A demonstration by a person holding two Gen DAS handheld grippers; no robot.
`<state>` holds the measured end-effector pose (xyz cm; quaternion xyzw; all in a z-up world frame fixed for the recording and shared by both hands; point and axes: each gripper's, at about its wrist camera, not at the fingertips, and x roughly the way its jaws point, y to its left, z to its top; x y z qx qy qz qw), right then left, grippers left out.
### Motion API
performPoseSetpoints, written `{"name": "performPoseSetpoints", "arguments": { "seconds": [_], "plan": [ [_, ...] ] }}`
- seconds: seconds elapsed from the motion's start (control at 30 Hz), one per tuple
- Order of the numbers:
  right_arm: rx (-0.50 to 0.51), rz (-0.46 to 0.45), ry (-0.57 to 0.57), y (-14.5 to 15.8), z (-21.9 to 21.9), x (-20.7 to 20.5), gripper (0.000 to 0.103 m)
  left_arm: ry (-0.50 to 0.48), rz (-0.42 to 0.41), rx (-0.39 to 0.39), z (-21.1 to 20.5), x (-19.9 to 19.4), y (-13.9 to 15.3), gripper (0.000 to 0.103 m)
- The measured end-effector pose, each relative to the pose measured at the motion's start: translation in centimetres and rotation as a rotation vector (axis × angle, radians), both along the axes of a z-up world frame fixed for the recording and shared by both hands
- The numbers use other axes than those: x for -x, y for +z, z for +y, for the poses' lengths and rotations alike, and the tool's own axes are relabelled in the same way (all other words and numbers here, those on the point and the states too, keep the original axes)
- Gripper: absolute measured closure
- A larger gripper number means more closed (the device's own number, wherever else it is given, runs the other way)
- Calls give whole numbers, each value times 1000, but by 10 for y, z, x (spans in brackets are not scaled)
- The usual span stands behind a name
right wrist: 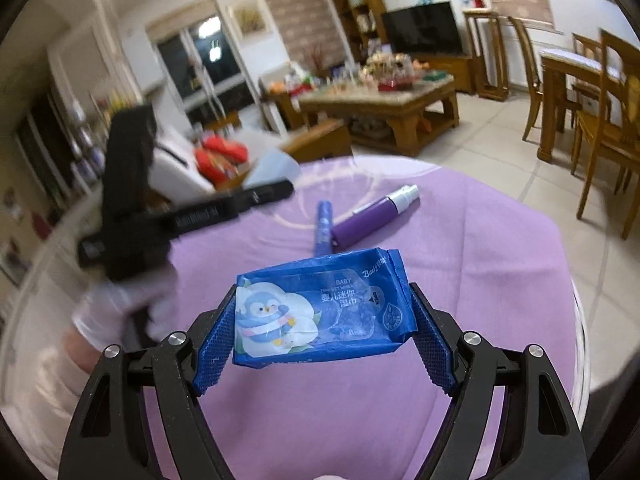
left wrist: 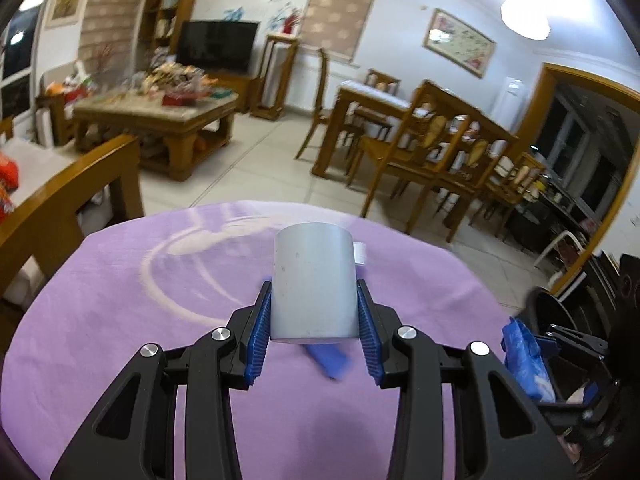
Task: Collect trash
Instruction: 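Carry the white roller and blue packet over the black bin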
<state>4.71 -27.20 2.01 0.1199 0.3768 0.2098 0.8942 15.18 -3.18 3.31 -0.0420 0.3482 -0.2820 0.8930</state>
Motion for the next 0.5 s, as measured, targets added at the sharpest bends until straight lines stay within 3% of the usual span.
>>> {"name": "performPoseSetpoints", "arguments": {
  "seconds": [0.27, 0.5],
  "plan": [
    [-227, -159, -228, 33, -75, 114, 25, -173, -81, 55, -65, 84, 21, 63],
    [-289, -286, -497, 42, -174, 214, 25, -361, -111, 77, -156, 142, 17, 64]
  ]
}}
